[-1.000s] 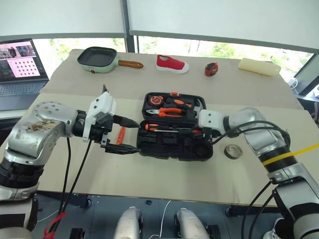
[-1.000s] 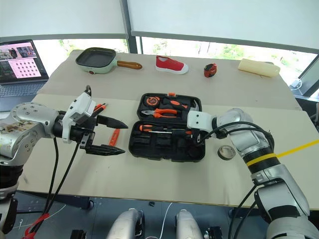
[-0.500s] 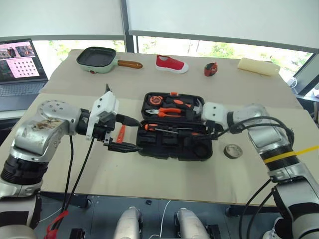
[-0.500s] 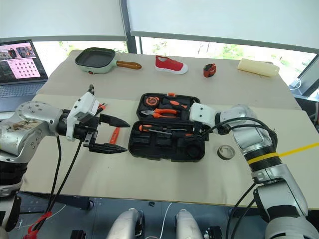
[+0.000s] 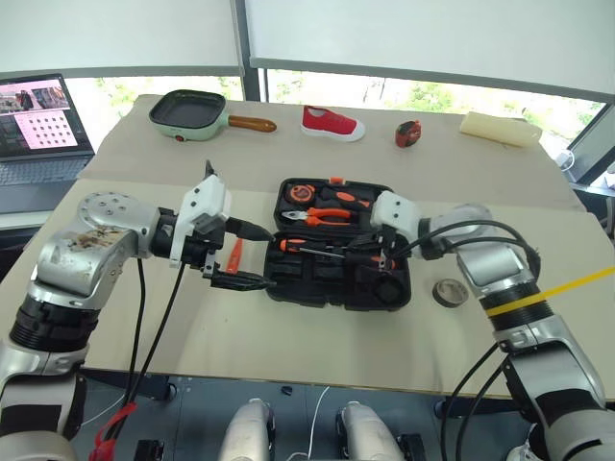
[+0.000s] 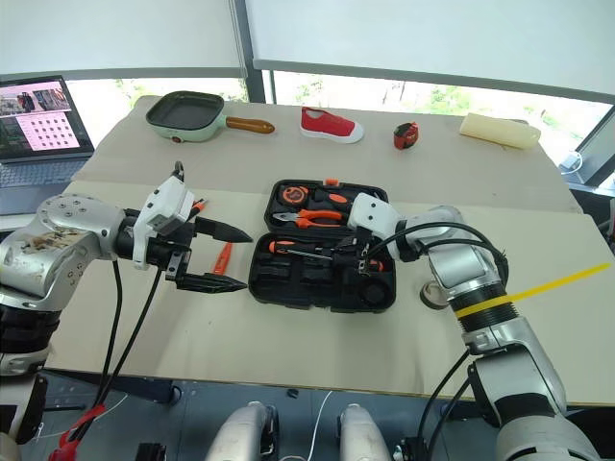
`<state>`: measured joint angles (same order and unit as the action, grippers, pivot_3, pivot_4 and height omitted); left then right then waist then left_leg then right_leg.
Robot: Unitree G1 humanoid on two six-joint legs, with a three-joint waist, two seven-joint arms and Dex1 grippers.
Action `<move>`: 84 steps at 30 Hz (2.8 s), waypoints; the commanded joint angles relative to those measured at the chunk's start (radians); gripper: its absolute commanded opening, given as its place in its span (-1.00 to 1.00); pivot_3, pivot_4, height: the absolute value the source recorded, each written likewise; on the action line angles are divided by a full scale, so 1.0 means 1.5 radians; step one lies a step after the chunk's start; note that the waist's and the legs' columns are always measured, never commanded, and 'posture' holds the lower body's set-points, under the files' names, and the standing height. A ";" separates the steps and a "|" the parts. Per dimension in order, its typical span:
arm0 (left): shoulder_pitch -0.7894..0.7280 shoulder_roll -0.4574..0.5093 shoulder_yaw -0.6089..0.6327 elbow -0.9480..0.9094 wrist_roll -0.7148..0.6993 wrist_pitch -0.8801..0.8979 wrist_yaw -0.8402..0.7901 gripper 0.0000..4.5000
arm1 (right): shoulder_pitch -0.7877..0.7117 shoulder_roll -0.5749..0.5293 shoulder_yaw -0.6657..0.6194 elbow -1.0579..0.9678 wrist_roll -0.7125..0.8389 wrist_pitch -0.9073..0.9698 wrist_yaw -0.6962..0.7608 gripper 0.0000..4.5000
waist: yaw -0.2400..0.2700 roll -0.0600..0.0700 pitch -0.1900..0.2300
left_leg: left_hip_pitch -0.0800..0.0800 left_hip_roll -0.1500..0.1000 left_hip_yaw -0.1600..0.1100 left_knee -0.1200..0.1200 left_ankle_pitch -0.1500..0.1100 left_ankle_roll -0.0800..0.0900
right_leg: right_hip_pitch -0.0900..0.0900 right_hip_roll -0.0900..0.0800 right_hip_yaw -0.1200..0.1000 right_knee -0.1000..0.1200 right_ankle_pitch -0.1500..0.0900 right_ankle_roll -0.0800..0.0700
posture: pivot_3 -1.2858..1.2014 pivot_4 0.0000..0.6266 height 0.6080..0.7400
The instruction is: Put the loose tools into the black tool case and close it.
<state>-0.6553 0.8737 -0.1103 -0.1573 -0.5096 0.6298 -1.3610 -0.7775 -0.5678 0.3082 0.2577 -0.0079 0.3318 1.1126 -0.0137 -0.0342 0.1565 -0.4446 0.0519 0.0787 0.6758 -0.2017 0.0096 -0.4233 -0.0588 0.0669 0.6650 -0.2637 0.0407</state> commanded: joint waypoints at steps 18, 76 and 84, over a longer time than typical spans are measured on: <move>-0.021 -0.013 -0.004 0.025 0.028 -0.037 -0.009 1.00 | 0.052 -0.016 0.083 0.012 -0.109 -0.059 0.000 -0.98 | 0.004 -0.001 -0.001 | 0.002 0.000 0.000 0.000 0.000 0.000 | 0.002 0.000 0.000 0.000 0.000 0.000 | 0.03 -0.52 1.00; -0.342 -0.118 -0.273 0.495 0.075 0.553 0.414 1.00 | 0.270 -0.043 -0.272 -0.665 0.512 0.369 -0.270 0.99 | -0.001 -0.008 -0.002 | 0.002 -0.002 -0.008 -0.009 0.004 -0.002 | 0.000 0.000 -0.004 -0.001 0.001 -0.003 | 0.03 -0.52 1.00; -0.350 -0.142 -0.301 0.534 0.105 0.542 0.345 0.51 | 0.298 -0.054 -0.267 -0.680 0.515 0.356 -0.283 1.00 | 0.000 -0.007 -0.002 | 0.002 -0.002 -0.008 -0.009 0.004 -0.002 | 0.001 0.000 -0.004 -0.001 0.001 -0.003 | 0.03 -0.52 1.00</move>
<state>-1.1967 0.6719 -0.5374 0.6256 -0.3621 1.4377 -0.8203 -0.3322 -0.6370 -0.0700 -0.7231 0.7507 0.8965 0.6898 -0.0142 -0.0454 0.1529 -0.4410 0.0490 0.0673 0.6630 -0.1958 0.0069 -0.4223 -0.0586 0.0613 0.6635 -0.2627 0.0360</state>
